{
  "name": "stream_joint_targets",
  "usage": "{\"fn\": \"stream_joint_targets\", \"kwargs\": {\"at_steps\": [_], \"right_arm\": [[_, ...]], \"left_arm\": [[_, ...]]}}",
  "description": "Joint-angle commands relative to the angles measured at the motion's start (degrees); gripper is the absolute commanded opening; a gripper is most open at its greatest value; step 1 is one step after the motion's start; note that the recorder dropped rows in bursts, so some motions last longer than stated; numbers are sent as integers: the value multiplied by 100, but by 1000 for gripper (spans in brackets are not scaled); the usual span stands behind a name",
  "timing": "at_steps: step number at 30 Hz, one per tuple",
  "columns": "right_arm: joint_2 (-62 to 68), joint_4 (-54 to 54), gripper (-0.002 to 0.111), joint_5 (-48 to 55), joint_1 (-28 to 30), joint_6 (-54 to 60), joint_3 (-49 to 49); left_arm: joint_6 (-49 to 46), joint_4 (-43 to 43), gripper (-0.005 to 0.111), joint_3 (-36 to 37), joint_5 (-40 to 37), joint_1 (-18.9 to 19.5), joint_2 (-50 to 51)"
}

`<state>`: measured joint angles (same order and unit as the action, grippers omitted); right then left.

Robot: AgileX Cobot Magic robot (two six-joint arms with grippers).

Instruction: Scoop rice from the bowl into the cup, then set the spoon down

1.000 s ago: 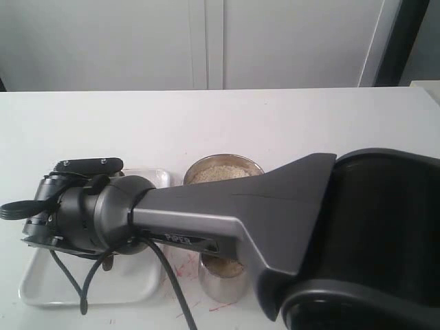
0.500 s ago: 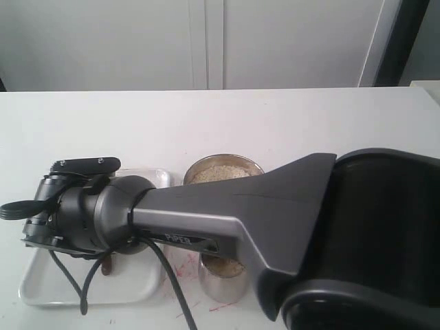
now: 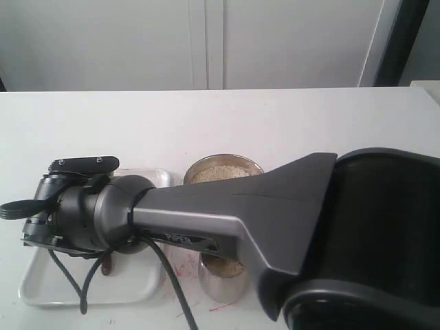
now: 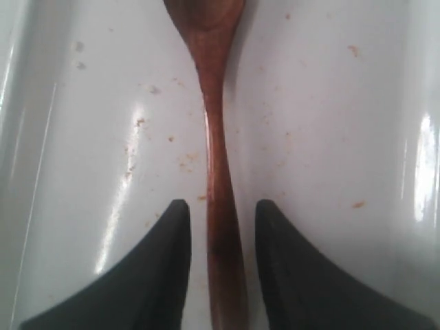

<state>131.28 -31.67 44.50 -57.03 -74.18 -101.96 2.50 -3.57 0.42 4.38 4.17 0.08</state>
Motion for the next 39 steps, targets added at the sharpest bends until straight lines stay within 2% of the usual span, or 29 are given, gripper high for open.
{"fn": "stream_joint_targets", "kwargs": {"at_steps": [1,4,6,8,11,31,39], "right_arm": [[-528,-365,31,45,-4,76,-20],[-810,-695,31,237,-4,250,-20],[-976,-1157,31,890,-4,261,-20],[-1103,-1302,31,1448,71,802,-20],[-1272,-1302,31,1662,239,1322,99],[-4323,-2360,31,1294,1678,1566,3119],[-6260,-2492,31,1267,1819,2578,4187]], "left_arm": [[31,-26,14,-42,17,-32,-8],[31,-26,14,-42,17,-32,-8],[31,-26,14,-42,17,-32,-8],[31,-26,14,-42,17,-32,-8],[31,-26,14,-42,17,-32,-8],[31,-26,14,-42,17,-32,-8],[31,-26,14,-42,17,-32,-8]]}}
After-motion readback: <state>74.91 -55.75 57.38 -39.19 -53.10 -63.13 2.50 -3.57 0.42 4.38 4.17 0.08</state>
